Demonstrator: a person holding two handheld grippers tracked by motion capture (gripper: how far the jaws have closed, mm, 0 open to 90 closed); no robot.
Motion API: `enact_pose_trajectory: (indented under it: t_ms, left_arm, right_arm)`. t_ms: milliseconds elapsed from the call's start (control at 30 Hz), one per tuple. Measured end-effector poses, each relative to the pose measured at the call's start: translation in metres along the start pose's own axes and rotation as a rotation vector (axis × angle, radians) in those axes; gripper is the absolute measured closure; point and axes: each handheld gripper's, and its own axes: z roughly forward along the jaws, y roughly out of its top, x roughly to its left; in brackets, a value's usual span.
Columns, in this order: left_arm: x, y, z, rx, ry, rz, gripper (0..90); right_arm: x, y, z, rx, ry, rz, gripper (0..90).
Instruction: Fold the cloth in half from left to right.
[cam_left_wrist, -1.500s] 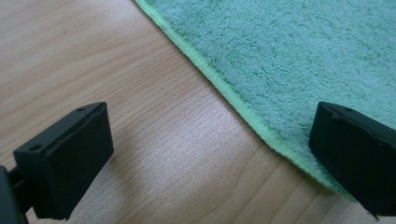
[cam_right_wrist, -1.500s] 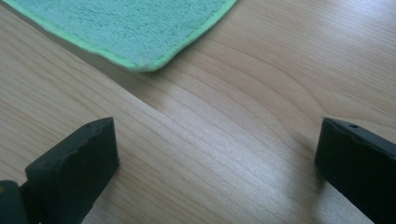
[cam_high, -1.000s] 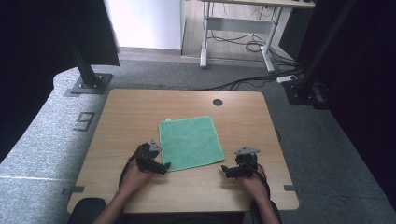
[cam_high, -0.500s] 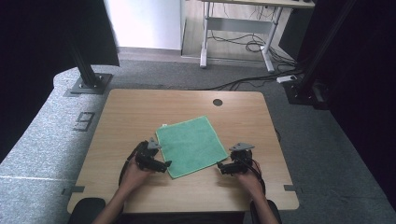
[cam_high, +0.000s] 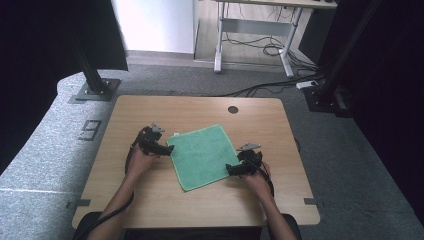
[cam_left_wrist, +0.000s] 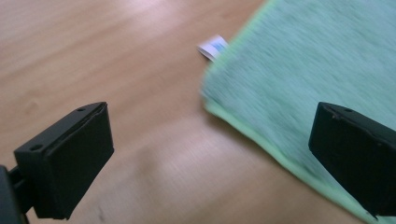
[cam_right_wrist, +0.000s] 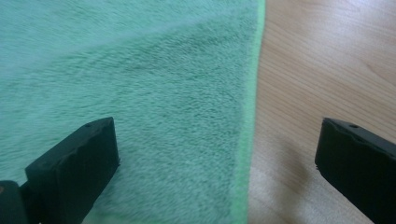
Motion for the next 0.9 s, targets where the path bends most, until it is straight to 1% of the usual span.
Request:
enact_pose_trajectory:
  t_ms: [33, 67, 100, 167, 200, 267, 333, 367, 433, 467, 500, 567, 633, 667, 733, 833, 900]
  left_arm:
    - [0.004, 0.002, 0.004, 0.005, 0.012, -0.006, 0.1]
    - [0.009, 0.003, 0.007, 0.009, 0.030, -0.014, 0.1]
    - [0.013, 0.003, 0.011, 0.012, 0.038, -0.026, 0.1]
    - [0.022, 0.003, 0.017, 0.012, 0.051, -0.059, 0.0]
    - [0.026, 0.003, 0.020, 0.007, 0.052, -0.075, 0.1]
    - [0.030, 0.003, 0.023, -0.004, 0.041, -0.102, 0.0]
    - [0.031, 0.003, 0.027, -0.014, 0.033, -0.113, 0.0]
    - [0.030, 0.003, 0.030, -0.014, 0.030, -0.113, 0.0]
    - [0.027, 0.003, 0.034, -0.017, 0.026, -0.109, 0.0]
    - [0.025, 0.004, 0.034, -0.016, 0.037, -0.096, 0.0]
    - [0.024, 0.005, 0.034, -0.028, 0.039, -0.090, 0.0]
    - [0.024, 0.006, 0.034, -0.039, 0.024, -0.100, 0.0]
    - [0.023, 0.006, 0.036, -0.025, 0.036, -0.093, 0.0]
    - [0.023, 0.007, 0.037, -0.014, 0.040, -0.086, 0.0]
    - [0.022, 0.007, 0.038, -0.004, 0.044, -0.083, 0.0]
    - [0.023, 0.007, 0.037, 0.009, 0.035, -0.101, 0.0]
    - [0.022, 0.003, 0.034, 0.006, 0.029, -0.103, 0.0]
  right_arm:
    - [-0.001, 0.000, 0.002, 0.007, -0.005, -0.005, 0.0]
    - [-0.002, -0.001, 0.003, 0.006, 0.001, -0.002, 0.0]
    - [-0.003, -0.002, 0.004, 0.006, 0.007, 0.009, 0.0]
    - [-0.003, -0.003, 0.003, 0.004, 0.007, 0.009, 0.0]
    - [-0.004, -0.004, 0.002, 0.005, 0.007, 0.004, 0.0]
    - [-0.004, -0.005, 0.001, 0.009, 0.014, 0.009, 0.0]
    - [-0.005, -0.006, 0.000, 0.010, 0.022, 0.013, 0.0]
    - [-0.005, -0.007, 0.000, 0.013, 0.028, 0.017, 0.0]
    - [-0.005, -0.008, -0.001, 0.016, 0.033, 0.010, 0.0]
    - [-0.005, -0.008, -0.002, 0.018, 0.036, 0.007, 0.0]
    - [-0.005, -0.008, -0.002, 0.019, 0.036, 0.006, 0.0]
    - [-0.005, -0.009, -0.003, 0.020, 0.040, 0.002, 0.0]
    - [-0.005, -0.010, -0.004, 0.020, 0.041, 0.001, 0.0]
    - [-0.005, -0.010, -0.004, 0.020, 0.040, 0.001, 0.0]
    - [-0.005, -0.010, -0.004, 0.020, 0.041, 0.001, 0.0]
    - [-0.004, -0.011, -0.005, 0.022, 0.045, -0.001, 0.0]
    - [-0.004, -0.012, -0.006, 0.027, 0.050, -0.006, 0.0]
